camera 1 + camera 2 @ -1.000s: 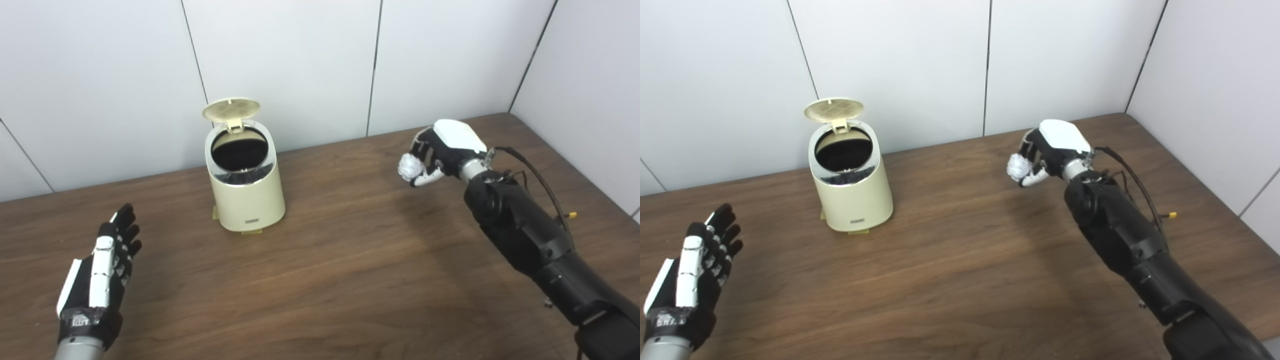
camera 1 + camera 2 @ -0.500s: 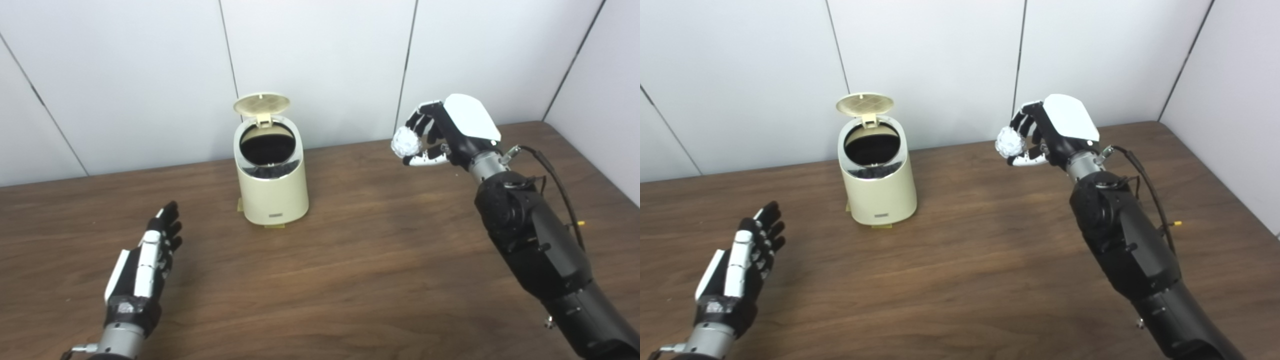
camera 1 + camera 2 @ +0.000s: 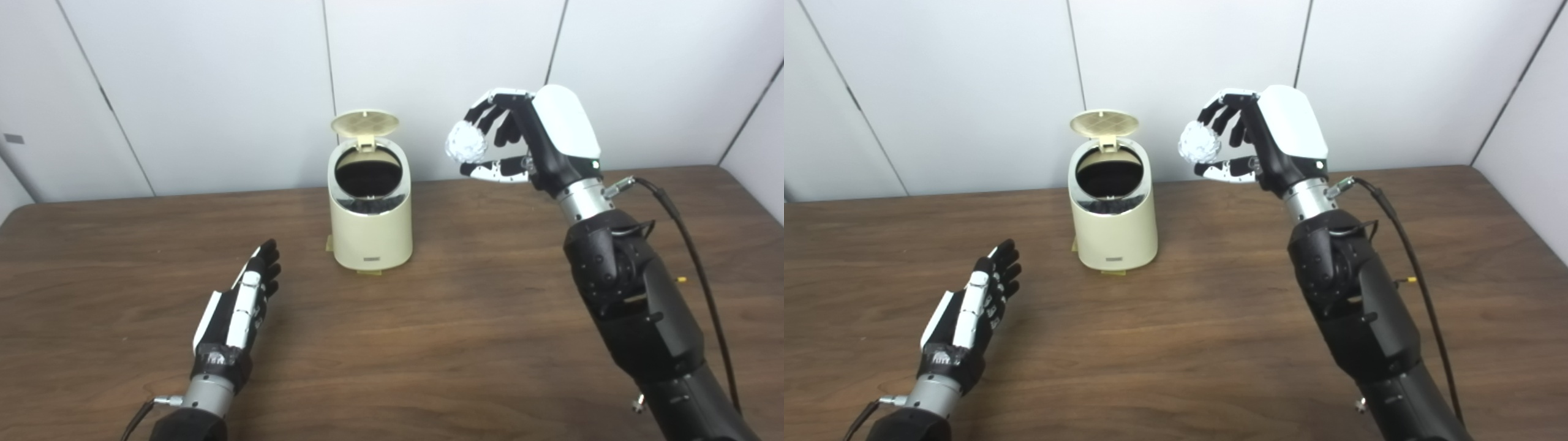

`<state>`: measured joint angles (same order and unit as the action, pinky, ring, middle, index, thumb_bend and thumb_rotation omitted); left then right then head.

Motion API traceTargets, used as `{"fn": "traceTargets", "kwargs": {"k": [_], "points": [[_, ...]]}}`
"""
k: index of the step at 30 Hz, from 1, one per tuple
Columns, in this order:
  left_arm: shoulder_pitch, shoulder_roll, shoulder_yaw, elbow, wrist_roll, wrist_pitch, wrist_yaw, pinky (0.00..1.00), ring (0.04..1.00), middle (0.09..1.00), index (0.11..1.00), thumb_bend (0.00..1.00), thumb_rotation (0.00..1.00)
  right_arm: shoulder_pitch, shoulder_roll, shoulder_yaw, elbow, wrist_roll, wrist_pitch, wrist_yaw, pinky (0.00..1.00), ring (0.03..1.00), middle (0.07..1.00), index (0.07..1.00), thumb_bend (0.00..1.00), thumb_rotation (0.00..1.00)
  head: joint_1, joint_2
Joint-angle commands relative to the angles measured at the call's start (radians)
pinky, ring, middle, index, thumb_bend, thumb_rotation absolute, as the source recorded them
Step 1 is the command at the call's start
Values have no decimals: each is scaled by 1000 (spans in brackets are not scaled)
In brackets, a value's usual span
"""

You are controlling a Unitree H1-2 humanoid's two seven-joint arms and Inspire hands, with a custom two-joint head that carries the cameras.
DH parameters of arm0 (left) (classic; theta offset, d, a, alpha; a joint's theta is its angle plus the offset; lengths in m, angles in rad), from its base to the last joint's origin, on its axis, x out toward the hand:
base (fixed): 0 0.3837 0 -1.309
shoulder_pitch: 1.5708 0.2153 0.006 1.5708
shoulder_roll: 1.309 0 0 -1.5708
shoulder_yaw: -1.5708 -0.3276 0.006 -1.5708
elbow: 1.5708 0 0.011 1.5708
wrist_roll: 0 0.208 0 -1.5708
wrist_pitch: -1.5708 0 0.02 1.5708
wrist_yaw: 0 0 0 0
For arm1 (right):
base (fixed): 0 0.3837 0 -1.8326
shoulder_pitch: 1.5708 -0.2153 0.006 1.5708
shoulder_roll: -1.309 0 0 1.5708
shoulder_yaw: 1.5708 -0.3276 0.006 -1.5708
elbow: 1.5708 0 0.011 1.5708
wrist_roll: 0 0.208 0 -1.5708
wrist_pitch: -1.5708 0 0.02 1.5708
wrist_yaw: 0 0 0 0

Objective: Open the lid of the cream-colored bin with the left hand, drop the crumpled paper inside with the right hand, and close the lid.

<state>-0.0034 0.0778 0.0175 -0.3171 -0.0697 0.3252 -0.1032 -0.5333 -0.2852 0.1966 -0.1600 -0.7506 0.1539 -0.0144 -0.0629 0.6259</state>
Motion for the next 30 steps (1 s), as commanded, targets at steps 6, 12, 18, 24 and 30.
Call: {"fn": "traceTargets", "kwargs": {"k": [6, 12, 18, 24, 30], "points": [[-14, -16, -8, 1, 4, -68, 14, 1000, 984, 984, 1000, 537, 965, -131, 62, 19, 94, 3, -108, -69, 345, 381, 512, 536, 511, 0, 15, -8], [-10, -18, -11, -5, 12, -72, 21, 1000, 985, 982, 1000, 540, 977, -156, 114, 27, 174, 11, -129, -89, 345, 372, 506, 550, 508, 0, 22, -10], [-11, -21, -15, -5, 19, -70, 27, 1000, 983, 985, 1000, 561, 981, -189, 167, 44, 261, -14, -126, -132, 321, 386, 510, 543, 501, 0, 24, -15], [-13, -26, -20, 0, 18, -73, 31, 998, 990, 991, 1000, 554, 974, -215, 188, 57, 322, -41, -112, -159, 296, 393, 508, 548, 490, 0, 25, -19], [-14, -29, -24, 0, 28, -76, 38, 984, 981, 984, 1000, 557, 961, -225, 197, 67, 364, -46, -128, -193, 294, 391, 507, 550, 490, 0, 24, -20]]}}
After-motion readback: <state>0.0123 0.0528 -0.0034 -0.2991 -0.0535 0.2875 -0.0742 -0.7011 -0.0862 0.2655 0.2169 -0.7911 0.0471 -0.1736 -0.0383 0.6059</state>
